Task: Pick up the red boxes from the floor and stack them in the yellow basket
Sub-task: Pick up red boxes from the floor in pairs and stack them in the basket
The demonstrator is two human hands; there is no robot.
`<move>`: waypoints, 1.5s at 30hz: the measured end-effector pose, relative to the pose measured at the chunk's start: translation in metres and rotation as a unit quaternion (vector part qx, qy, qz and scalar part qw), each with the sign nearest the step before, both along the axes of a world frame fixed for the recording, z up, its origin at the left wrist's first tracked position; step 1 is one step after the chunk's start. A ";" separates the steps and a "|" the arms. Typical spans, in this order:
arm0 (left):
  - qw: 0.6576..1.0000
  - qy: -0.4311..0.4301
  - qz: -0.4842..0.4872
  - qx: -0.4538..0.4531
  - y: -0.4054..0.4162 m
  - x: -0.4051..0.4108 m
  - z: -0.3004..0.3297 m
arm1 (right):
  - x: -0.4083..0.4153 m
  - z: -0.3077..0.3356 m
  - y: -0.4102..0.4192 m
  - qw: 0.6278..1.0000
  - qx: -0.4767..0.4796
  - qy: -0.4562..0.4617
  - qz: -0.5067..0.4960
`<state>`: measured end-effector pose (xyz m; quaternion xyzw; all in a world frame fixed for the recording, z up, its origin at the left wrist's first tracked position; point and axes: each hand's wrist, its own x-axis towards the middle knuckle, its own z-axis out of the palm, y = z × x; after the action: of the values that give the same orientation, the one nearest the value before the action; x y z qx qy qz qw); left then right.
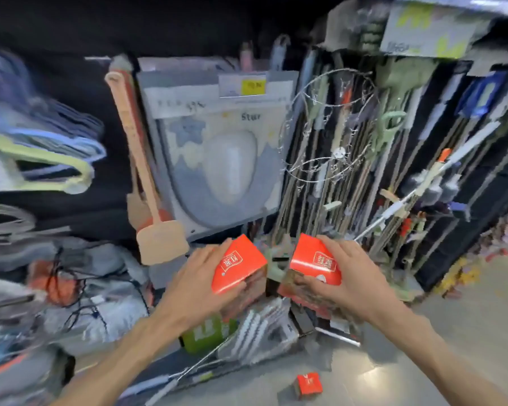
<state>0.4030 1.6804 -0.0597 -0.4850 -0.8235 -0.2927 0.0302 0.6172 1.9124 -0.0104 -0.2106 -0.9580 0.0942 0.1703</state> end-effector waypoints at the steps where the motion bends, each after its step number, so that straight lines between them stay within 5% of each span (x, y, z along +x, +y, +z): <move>1: 0.999 -0.006 0.040 0.006 -0.029 0.003 0.002 | -0.017 0.003 -0.014 0.999 0.004 -0.004 0.039; 10: 0.937 -0.001 0.348 0.017 -0.306 0.057 0.026 | -0.144 0.016 -0.227 0.946 -0.006 -0.021 0.325; 22: 0.772 0.024 0.635 -0.011 -0.698 0.204 0.045 | -0.190 0.033 -0.672 0.785 -0.012 -0.038 0.618; 33: 0.662 0.028 0.749 -0.010 -0.986 0.256 0.053 | -0.203 0.043 -1.019 0.683 -0.022 -0.043 0.729; 45: 0.620 -0.013 0.783 -0.048 -1.292 0.129 0.053 | -0.356 0.039 -1.353 0.650 -0.004 -0.035 0.759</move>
<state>0.5325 0.3886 -0.0071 0.3467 -0.9047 -0.1244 0.2140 0.2615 0.5597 0.0285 0.5866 -0.7880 0.1869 0.0051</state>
